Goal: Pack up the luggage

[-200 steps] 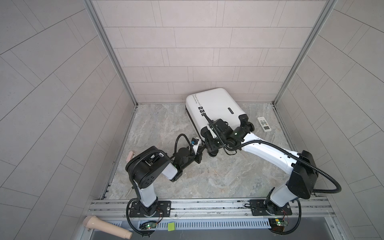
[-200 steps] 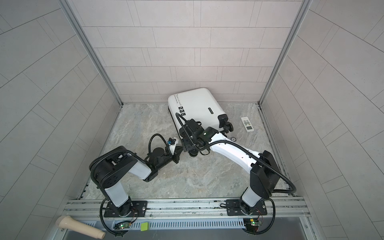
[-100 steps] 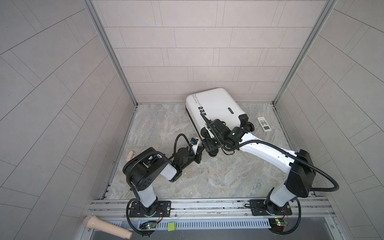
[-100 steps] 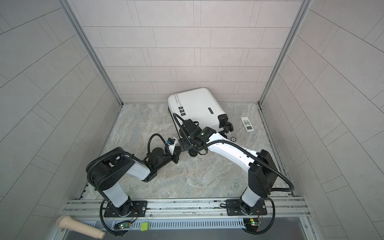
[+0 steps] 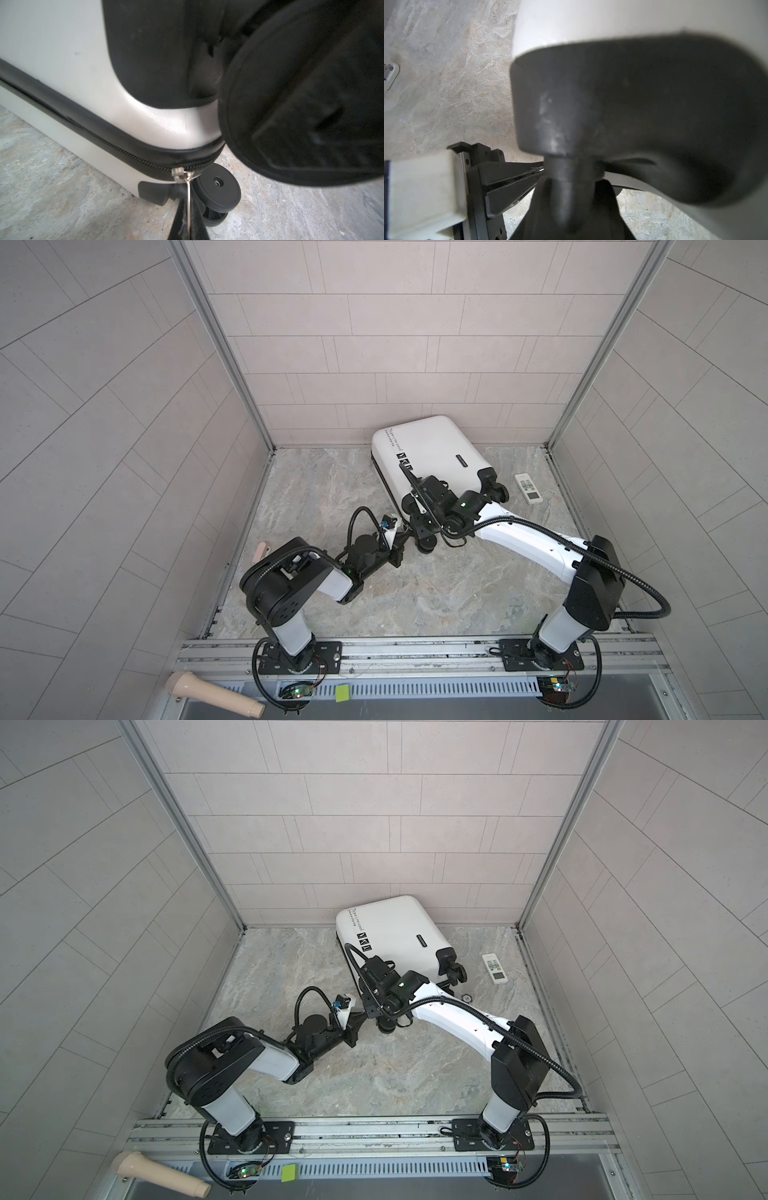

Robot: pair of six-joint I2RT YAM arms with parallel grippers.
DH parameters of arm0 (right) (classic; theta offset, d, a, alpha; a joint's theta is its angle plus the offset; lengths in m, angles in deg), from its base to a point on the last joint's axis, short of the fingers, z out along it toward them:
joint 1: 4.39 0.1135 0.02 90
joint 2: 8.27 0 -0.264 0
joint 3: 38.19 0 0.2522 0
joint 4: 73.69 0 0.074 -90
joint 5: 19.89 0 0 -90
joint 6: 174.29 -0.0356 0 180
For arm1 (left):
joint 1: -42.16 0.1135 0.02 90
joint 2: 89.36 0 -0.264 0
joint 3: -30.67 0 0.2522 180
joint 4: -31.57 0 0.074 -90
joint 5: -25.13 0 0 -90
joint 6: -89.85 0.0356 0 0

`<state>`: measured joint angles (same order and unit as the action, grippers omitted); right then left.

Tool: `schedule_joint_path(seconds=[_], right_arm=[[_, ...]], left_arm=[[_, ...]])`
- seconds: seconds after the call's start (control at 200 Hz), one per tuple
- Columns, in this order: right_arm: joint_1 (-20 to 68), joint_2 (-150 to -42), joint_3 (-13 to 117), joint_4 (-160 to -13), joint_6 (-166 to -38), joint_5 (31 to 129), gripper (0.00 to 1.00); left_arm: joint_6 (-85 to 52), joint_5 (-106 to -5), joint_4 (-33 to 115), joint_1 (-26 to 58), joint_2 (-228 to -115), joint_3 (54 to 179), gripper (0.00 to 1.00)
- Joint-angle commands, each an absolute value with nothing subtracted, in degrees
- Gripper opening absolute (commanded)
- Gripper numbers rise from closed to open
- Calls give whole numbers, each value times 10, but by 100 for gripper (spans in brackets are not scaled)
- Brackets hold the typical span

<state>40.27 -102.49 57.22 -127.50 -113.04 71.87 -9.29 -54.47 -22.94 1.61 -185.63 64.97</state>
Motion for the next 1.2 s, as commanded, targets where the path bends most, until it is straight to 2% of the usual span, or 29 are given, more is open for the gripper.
schedule_joint_path(seconds=[0.0,0.22,0.65,0.901,0.981,1.091,1.196], right_arm=[[404,-1021,620,-1268,-1124,719,12],[406,-1036,664,-1287,-1110,733,0],[406,-1043,677,-1295,-1111,719,0],[398,-1044,655,-1284,-1117,722,0],[397,-1040,648,-1293,-1115,725,20],[396,-1018,628,-1300,-1114,723,52],[394,-990,609,-1313,-1113,713,69]], left_arm=[[-77,-512,-255,3,-1829,661,0],[-70,-492,-228,-11,-1825,682,0],[-60,-515,-221,-55,-1834,712,0],[-76,-555,-289,-76,-1876,709,0],[-81,-572,-306,-76,-1888,700,0],[-82,-594,-306,-76,-1894,691,0],[-84,-606,-307,-76,-1897,684,0]])
